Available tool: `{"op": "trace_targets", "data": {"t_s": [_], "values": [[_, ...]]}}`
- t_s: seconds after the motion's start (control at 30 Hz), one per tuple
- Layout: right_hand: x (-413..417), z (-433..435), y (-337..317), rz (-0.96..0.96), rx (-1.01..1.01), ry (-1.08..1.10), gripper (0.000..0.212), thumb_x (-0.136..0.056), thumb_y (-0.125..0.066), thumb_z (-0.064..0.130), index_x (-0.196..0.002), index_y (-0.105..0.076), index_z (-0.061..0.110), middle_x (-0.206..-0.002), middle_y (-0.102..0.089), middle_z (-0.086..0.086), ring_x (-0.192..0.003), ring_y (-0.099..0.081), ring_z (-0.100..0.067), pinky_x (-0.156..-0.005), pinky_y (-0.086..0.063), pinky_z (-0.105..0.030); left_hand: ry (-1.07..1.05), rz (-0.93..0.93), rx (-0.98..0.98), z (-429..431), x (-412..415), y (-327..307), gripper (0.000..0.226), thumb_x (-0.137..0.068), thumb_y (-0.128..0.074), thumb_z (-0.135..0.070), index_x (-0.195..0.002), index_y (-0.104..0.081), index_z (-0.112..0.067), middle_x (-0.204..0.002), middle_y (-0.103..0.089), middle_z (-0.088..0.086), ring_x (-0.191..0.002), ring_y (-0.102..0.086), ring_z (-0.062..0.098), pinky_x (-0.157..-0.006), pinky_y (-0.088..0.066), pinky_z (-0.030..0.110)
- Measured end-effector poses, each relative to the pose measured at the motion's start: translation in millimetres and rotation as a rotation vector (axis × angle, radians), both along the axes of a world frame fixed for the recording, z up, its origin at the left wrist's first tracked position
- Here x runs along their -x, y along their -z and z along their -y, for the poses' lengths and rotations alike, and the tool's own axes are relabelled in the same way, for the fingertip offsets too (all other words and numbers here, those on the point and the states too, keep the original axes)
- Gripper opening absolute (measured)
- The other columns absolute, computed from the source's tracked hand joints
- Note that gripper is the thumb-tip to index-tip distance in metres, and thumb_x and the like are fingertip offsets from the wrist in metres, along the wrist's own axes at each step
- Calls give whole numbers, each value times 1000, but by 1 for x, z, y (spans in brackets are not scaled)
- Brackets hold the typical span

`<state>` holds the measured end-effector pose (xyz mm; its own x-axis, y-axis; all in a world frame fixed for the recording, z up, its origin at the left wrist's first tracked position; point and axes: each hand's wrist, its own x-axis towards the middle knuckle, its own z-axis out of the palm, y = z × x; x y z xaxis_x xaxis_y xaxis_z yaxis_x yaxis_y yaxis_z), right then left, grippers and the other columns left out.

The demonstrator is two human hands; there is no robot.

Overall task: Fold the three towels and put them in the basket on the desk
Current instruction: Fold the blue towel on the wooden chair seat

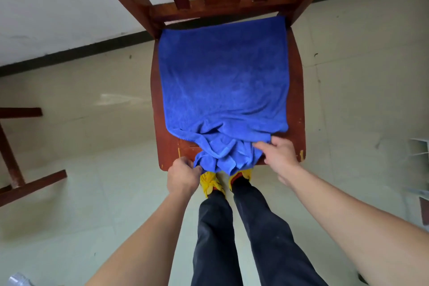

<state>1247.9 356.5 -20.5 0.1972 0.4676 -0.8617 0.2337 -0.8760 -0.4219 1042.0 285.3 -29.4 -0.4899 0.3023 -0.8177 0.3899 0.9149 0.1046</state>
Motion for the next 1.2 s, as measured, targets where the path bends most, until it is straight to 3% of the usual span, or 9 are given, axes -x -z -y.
{"op": "trace_targets", "data": {"t_s": [0.2,0.3,0.4,0.47,0.6,0.7,0.93,1.07,1.2], "values": [[-4,-49,-20,-8,-206,246,14,-62,-63,17,-74,-59,12,-71,-49,-7,-67,-43,-16,-61,-34,-31,-44,432,105,-1,6,-18,14,-79,-69,-12,-71,-58,-8,-70,-52,11,-66,-44,21,-53,-33,25],[-8,-66,-23,-122,-113,224,23,-54,-65,19,-76,-62,15,-80,-61,-10,-75,-58,-21,-68,-44,-35,-193,332,-33,-23,18,-23,15,-79,-72,-19,-84,-64,-7,-75,-61,7,-69,-55,22,-57,-41,25],[-17,-74,-21,-322,74,295,43,-65,-69,25,-106,-67,12,-105,-72,-11,-98,-69,-29,-87,-54,-41,-571,337,-96,-52,22,-21,37,-78,-75,-40,-94,-59,-10,-82,-65,8,-73,-64,23,-58,-50,29],[-21,-73,-15,-413,187,318,40,-80,-67,31,-115,-66,12,-110,-72,-12,-101,-69,-30,-85,-55,-43,-726,351,-104,-68,15,-16,30,-81,-73,-34,-93,-57,-11,-81,-65,9,-72,-64,22,-60,-51,31],[-30,-57,-4,-440,333,257,49,-77,-72,31,-121,-64,11,-116,-69,-17,-105,-67,-35,-85,-55,-49,-966,277,-243,-85,-1,-15,6,-82,-62,-12,-82,-58,-8,-68,-60,10,-45,-53,19,-50,-55,29],[-44,-45,-3,-368,305,238,45,-80,-69,25,-121,-64,9,-113,-70,-15,-98,-70,-30,-85,-55,-43,-1140,256,-321,-81,8,-16,6,-77,-54,-10,-81,-59,-8,-82,-67,13,-63,-62,27,-57,-60,38],[-37,-43,-25,-156,-66,64,9,-81,-72,19,-89,-72,16,-87,-75,0,-78,-69,-14,-68,-51,-27,-571,61,-339,-82,45,-18,32,-79,-72,-14,-70,-41,-15,-83,-55,12,-57,-53,23,-33,-45,22],[-20,-83,-42,-256,-161,41,4,-87,-65,16,-86,-68,18,-84,-71,3,-74,-66,-10,-63,-52,-23,-671,213,-436,-121,63,-20,47,-68,-74,2,-102,-45,-13,-106,-63,17,-76,-62,27,-62,-54,33],[-16,-114,-37,-251,-127,120,9,-92,-59,22,-83,-60,23,-84,-68,7,-71,-64,-8,-61,-48,-23,-864,238,-468,-131,59,-24,52,-81,-60,4,-127,-38,-7,-87,-59,11,-59,-56,17,-57,-51,30]]}}
